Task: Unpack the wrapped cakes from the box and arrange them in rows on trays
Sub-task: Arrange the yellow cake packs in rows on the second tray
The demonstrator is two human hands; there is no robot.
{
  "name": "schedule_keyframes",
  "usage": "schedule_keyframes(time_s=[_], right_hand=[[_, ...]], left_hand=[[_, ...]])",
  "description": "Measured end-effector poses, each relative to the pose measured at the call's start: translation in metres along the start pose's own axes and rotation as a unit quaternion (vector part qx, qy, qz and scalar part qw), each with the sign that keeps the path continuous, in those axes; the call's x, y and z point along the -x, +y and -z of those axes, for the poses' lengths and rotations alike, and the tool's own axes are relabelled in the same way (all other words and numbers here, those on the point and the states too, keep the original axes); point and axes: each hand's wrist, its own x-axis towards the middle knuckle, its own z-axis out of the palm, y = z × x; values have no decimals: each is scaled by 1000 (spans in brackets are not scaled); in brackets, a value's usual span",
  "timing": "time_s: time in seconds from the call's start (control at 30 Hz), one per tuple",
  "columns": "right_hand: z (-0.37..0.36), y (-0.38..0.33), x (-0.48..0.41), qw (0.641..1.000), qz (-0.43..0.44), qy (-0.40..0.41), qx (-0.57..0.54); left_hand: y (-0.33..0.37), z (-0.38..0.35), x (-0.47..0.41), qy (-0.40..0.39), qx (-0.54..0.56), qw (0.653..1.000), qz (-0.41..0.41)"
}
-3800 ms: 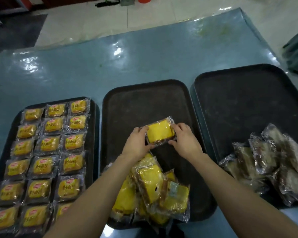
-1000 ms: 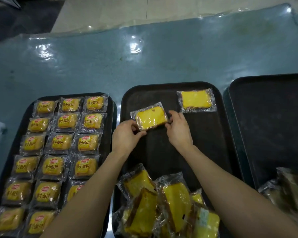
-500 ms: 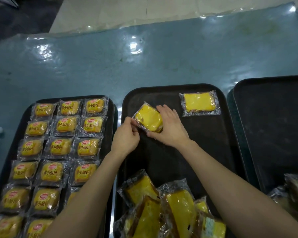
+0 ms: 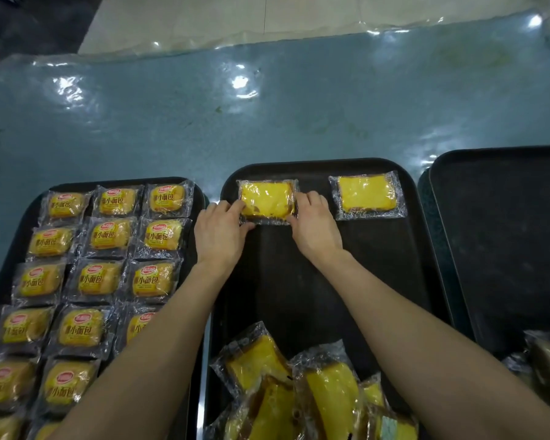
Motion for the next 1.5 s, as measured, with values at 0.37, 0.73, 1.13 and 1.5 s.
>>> schedule_keyframes(time_s=[0.37,0.73,1.13,1.5], right_hand=[[22,17,68,988,-68,-37,-131],[35,38,190,978,-20,-165,-123],[47,40,228,965,-93,-144,-199],[45,48,217,957,-168,-52,-232]], left_hand=[[-3,27,53,-101,136,985,10],[4,42,136,-397,148,906,-2],[40,116,118,-21,266,962,59],[45,50,136,-197,188,962,30]])
